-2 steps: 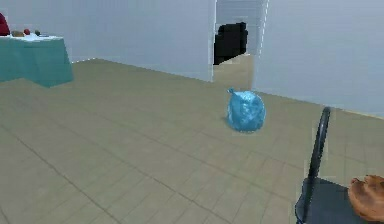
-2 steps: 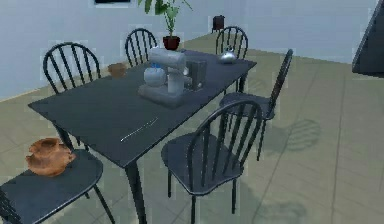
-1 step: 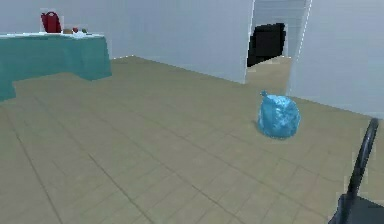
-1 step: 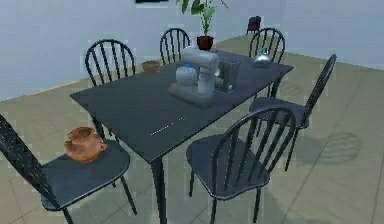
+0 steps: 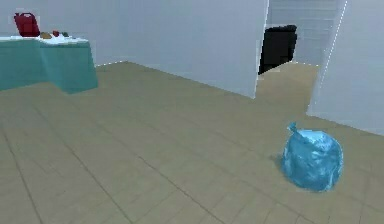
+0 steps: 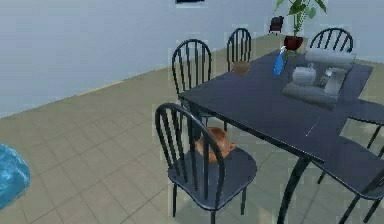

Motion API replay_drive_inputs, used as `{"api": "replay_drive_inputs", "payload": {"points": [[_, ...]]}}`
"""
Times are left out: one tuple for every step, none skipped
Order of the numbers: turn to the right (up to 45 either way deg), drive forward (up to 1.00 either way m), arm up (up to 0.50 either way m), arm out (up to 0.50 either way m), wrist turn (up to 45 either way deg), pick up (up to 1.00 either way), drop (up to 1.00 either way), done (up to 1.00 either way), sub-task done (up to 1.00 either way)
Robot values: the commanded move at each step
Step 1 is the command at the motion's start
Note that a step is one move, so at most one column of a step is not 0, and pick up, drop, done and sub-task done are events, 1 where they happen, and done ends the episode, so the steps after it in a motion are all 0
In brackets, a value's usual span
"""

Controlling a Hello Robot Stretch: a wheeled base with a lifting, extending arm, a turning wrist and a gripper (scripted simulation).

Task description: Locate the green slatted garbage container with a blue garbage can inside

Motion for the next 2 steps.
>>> {"api": "replay_drive_inputs", "payload": {"points": [[9.0, 0.00, 0.00, 0.00, 0.0, 0.00, 0.00, 0.00, 0.00], [0.0, 1.00, 0.00, 0.00, 0.0, 0.00, 0.00, 0.00, 0.00]]}}
